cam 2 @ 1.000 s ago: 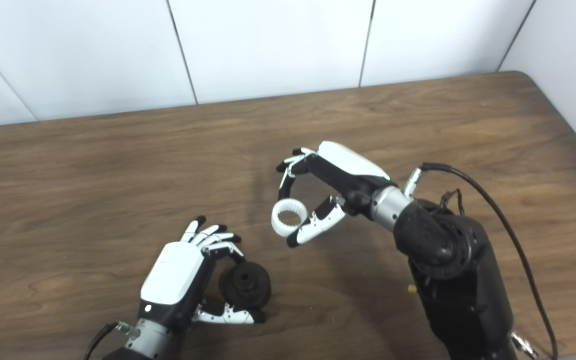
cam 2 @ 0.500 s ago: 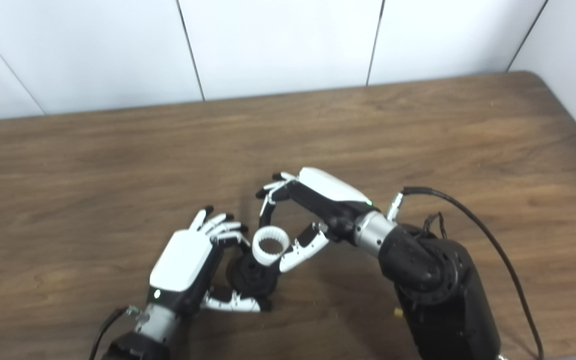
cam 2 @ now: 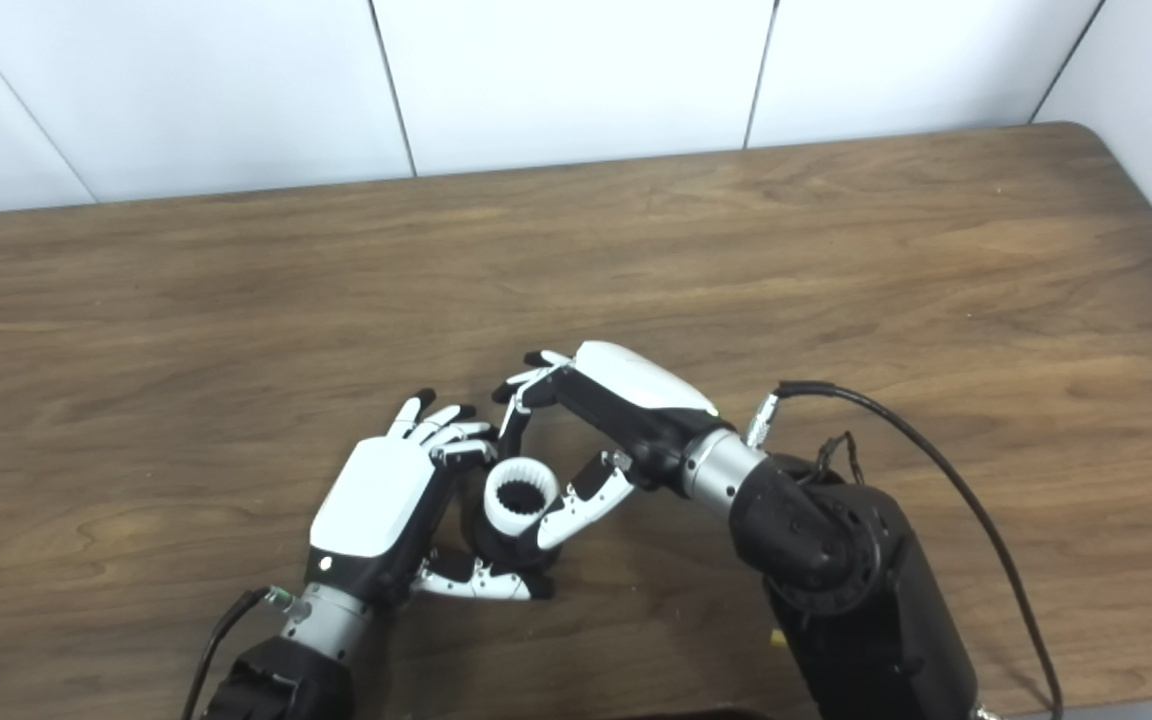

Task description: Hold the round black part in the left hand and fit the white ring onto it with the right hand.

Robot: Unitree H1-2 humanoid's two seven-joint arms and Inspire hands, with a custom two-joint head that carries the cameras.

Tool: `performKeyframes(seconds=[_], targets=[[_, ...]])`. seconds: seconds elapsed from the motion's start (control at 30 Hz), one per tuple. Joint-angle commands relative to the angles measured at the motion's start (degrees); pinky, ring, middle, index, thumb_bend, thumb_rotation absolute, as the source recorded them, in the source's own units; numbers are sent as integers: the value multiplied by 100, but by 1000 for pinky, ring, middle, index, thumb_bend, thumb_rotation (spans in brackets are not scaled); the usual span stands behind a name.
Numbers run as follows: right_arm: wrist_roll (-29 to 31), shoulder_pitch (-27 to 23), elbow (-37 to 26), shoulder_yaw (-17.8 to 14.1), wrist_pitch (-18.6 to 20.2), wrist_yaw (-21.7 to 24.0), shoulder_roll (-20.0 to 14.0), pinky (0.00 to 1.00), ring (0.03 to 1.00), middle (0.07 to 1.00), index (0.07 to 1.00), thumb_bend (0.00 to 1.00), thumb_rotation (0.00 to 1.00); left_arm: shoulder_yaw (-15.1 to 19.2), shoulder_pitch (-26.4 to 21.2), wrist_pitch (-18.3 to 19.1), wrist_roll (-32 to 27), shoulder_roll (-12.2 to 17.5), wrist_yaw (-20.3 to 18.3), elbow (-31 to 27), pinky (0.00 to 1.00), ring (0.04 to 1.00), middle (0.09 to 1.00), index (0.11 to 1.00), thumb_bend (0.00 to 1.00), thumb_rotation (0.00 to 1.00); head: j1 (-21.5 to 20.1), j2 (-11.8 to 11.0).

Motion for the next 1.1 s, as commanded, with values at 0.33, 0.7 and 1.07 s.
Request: performKeyframes(seconds=[0.33, 0.7, 1.07], targets=[[77, -198, 106, 201, -88, -449, -91, 1000, 981, 848, 483, 523, 132, -67, -78, 159, 178, -35, -105, 88, 1000, 892, 783, 484, 523, 54, -20, 9], [121, -167, 164, 292, -77, -486, -186, 1000, 979, 842, 483, 523, 131, -81, -111, 160, 186, -59, -89, 84, 1000, 887, 780, 484, 524, 54, -46, 26], [158, -71, 191, 331, -69, -528, -255, 1000, 982, 846, 483, 523, 131, -87, -98, 190, 199, -78, -135, 29, 1000, 891, 781, 484, 524, 54, -63, 10]])
